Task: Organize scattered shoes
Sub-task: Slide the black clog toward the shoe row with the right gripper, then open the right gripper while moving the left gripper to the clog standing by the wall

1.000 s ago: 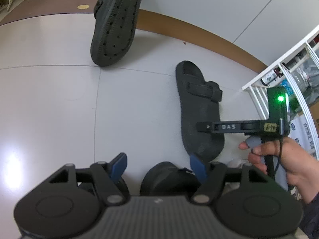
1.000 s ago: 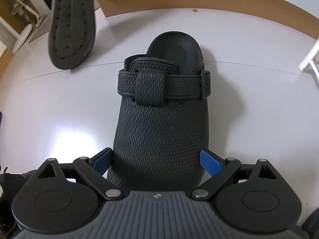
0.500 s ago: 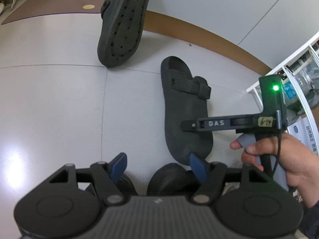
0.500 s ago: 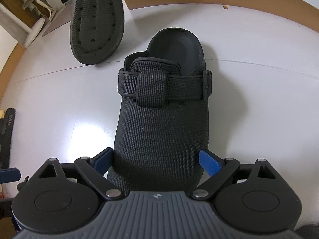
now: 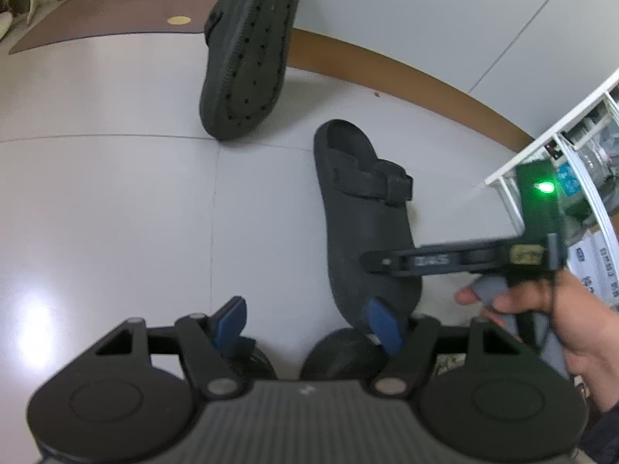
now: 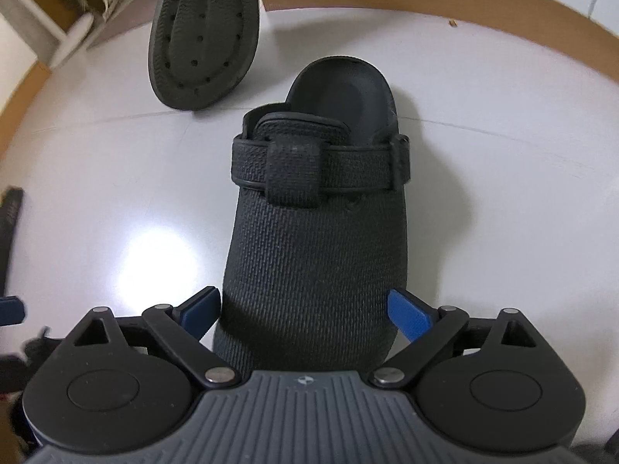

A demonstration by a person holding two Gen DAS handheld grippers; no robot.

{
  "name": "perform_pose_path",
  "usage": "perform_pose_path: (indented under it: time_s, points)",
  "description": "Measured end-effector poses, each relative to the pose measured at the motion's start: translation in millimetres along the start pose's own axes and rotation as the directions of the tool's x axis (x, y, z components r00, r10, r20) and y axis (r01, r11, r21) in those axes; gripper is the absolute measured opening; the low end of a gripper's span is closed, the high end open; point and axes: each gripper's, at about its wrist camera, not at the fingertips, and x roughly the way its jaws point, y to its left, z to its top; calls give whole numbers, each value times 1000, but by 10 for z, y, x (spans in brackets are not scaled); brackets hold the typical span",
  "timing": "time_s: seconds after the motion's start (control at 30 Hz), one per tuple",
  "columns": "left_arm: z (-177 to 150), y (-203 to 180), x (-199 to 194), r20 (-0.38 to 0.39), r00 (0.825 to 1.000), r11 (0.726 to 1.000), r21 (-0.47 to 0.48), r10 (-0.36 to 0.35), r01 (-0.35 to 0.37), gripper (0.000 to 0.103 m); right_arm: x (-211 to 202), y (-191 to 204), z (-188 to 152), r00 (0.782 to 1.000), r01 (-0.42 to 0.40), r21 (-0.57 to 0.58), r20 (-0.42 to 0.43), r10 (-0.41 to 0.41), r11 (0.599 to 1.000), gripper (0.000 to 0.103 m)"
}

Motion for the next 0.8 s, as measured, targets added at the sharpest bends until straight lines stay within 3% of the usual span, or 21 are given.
perform_pose_path:
  time_s: [0.33, 0.53, 0.8]
  points:
    - [593, 190, -175, 75, 993, 995, 22, 91, -93, 72, -577, -74, -115, 989, -99, 28, 113, 95, 995, 96]
    - [1030, 339, -278, 160, 977, 990, 15, 138, -142, 72, -758, -50, -200, 980, -130, 15, 152, 126, 991, 96]
    - [1352, 395, -311, 176, 971, 986, 26, 159, -166, 71, -1061, -134, -433, 968, -186, 50, 183, 175, 981, 96]
